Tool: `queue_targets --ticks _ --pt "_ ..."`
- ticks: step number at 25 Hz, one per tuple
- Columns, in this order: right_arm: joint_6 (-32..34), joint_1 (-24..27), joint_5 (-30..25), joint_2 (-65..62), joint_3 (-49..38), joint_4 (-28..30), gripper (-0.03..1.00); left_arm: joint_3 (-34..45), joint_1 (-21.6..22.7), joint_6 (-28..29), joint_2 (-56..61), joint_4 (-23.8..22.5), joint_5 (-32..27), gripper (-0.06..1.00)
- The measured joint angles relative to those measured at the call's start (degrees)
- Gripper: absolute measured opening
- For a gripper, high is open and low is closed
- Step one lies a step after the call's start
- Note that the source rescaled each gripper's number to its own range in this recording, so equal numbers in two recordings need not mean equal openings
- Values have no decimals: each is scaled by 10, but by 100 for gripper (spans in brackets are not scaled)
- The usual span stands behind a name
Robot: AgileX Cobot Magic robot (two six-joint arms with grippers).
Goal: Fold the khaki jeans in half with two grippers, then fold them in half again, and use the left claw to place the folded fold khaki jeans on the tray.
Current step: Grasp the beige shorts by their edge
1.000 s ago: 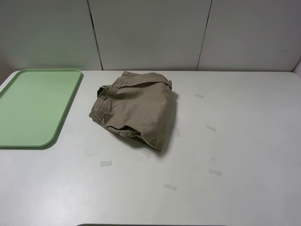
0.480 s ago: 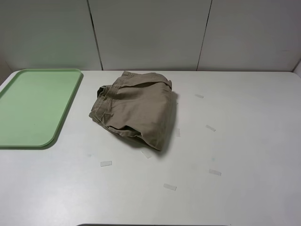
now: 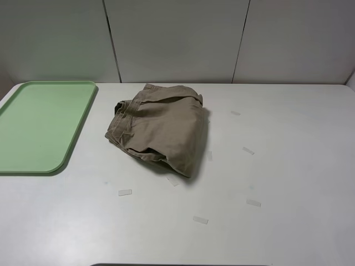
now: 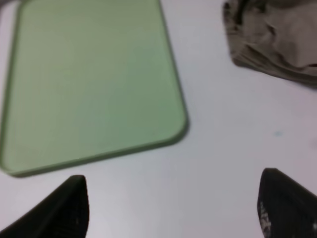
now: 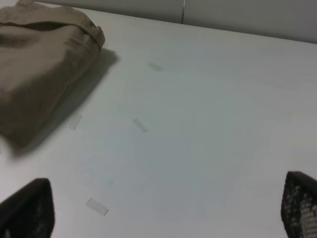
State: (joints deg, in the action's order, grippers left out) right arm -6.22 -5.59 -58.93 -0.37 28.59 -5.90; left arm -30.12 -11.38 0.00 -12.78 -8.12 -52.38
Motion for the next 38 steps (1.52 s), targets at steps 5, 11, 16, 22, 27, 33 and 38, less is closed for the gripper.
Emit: queue_targets --ticks 5,11,16,22,27,33,38 --pt "0 0 0 0 0 0 100 -9 0 -30 -139 99 90 73" --pt "0 0 0 0 0 0 100 -9 0 -166 -299 314 169 73" --pt "0 0 0 0 0 0 100 -9 0 -303 -423 491 190 73" --pt "0 0 0 0 0 0 100 -10 6 -353 -537 575 250 73" --pt "0 0 0 0 0 0 100 -38 32 -352 -610 558 261 73" --pt "0 0 0 0 0 0 100 -98 47 -296 -634 478 245 73" --pt "0 0 0 0 0 0 100 -132 99 -284 -634 463 216 73"
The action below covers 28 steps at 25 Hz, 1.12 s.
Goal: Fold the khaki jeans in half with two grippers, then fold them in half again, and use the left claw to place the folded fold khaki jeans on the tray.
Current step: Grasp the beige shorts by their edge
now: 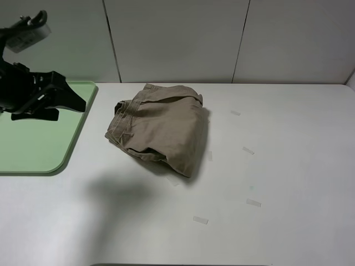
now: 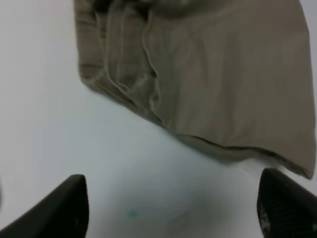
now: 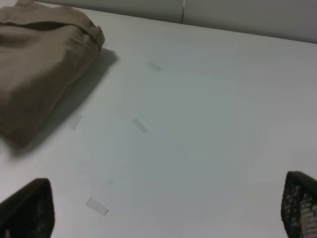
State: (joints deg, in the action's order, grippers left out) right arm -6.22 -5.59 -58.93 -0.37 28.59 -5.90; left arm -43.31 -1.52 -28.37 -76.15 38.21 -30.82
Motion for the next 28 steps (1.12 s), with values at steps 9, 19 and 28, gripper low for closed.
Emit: queue_targets --ticks 9,19,28 --pt "0 0 0 0 0 0 100 -9 82 -145 -27 95 -52 73" --pt "0 0 0 0 0 0 100 -51 83 -248 -166 40 -38 73" --pt "0 0 0 0 0 6 100 -162 83 -242 -297 83 -46 73"
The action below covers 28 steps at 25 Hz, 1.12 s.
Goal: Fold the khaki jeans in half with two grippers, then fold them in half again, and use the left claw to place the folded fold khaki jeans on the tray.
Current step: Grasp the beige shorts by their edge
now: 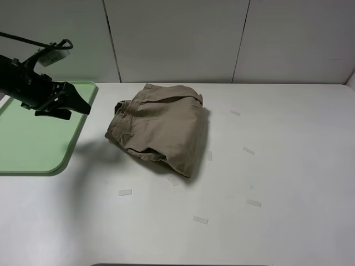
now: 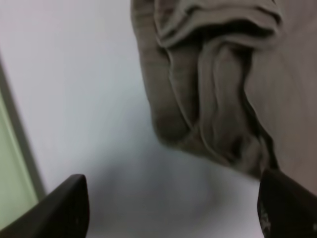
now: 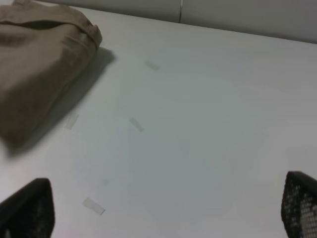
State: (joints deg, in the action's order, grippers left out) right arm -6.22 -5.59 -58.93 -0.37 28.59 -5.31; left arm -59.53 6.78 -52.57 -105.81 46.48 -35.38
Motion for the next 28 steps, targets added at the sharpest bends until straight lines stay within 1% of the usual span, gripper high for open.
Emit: queue_targets --ticks 2,7,12,16,18,22,28 --pt "0 0 0 0 0 0 100 -20 0 -9 -29 13 0 73" --pt "0 0 0 0 0 0 100 -63 -2 -74 -101 79 -6 73" --pt "0 0 0 0 0 -2 100 -103 -18 -141 -164 133 -37 73" --pt "0 0 0 0 0 -4 100 -120 -34 -198 -192 198 -67 73" --pt "0 0 0 0 0 -4 100 -121 -40 -221 -200 221 -77 73" --pt "0 0 0 0 0 -4 100 -121 -46 -233 -208 236 -83 73" --pt "0 0 0 0 0 -4 100 -121 -51 -242 -230 239 -81 73"
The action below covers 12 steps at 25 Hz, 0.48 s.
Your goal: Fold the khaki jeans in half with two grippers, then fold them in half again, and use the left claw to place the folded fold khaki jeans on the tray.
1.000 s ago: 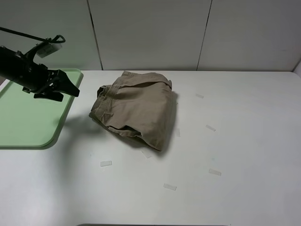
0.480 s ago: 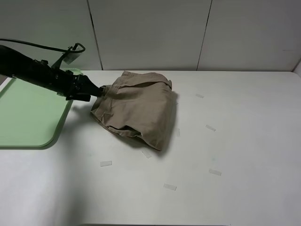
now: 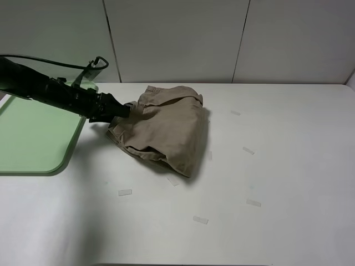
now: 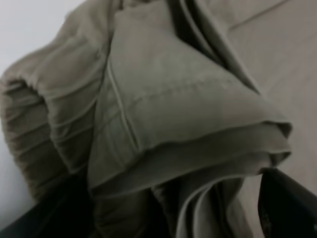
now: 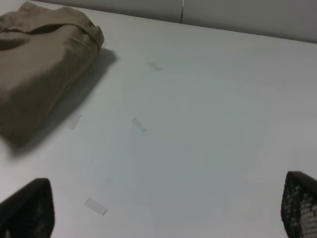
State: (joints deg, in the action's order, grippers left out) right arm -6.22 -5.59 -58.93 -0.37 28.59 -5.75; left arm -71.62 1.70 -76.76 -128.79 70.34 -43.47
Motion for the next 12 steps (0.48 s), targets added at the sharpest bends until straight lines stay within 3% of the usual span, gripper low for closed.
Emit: queue_targets --ticks 4,12 --pt "0 0 0 0 0 -1 100 0 -6 -13 -16 28 3 73" --pt "0 0 0 0 0 -2 100 0 -34 -67 -27 136 2 73"
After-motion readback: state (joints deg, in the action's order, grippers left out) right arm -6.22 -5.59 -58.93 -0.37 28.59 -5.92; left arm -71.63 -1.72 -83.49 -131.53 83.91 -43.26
